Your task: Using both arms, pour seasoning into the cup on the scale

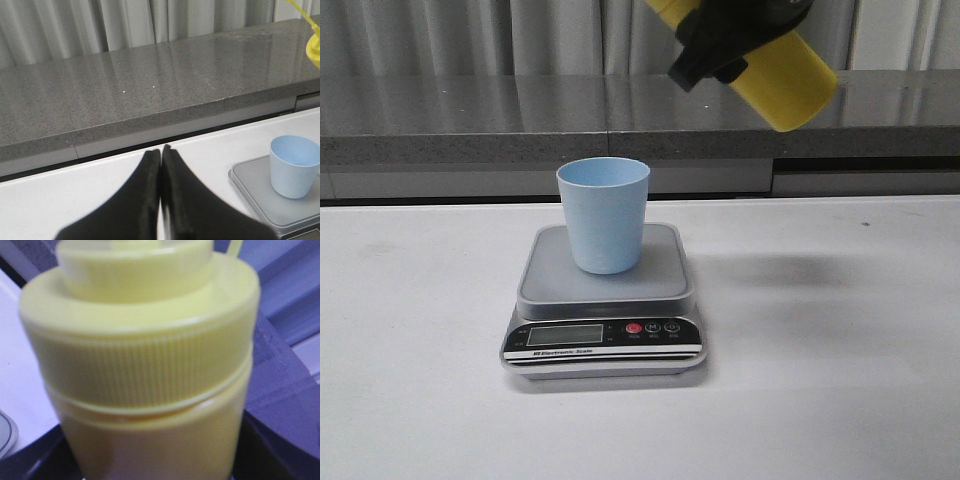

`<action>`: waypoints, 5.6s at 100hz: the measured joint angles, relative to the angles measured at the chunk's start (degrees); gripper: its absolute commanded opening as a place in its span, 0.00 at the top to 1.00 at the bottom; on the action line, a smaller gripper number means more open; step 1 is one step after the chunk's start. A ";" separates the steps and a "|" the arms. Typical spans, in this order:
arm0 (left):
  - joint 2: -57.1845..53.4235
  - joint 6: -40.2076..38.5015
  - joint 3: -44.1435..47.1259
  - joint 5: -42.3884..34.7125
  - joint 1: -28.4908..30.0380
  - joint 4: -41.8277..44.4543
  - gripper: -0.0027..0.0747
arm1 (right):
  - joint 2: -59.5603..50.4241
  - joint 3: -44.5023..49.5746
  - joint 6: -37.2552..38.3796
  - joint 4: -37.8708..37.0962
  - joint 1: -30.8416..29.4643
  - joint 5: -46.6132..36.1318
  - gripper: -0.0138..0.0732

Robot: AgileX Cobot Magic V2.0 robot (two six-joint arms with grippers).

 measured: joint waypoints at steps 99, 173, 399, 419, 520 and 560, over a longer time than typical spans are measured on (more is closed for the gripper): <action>0.00 0.00 0.00 0.00 0.00 0.00 0.99 | -13.00 19.77 -40.25 62.14 -23.56 -48.49 0.90; 0.00 0.00 0.00 0.00 0.00 0.00 0.99 | 0.97 35.69 -51.11 76.68 -25.10 -79.44 0.89; 0.00 0.00 0.00 0.00 0.00 0.00 0.99 | 9.91 39.39 -51.34 77.35 -25.10 -87.64 0.15; 0.00 0.00 0.00 0.00 0.00 0.00 0.99 | 6.44 42.96 -51.34 79.35 -25.10 -88.33 0.15; 0.00 0.00 0.00 0.00 0.00 0.00 0.99 | -55.60 55.35 -51.34 84.58 -25.10 -45.39 0.15; 0.00 0.00 0.00 0.00 0.00 0.00 0.99 | -77.98 53.44 -51.34 84.99 -25.10 -21.61 0.17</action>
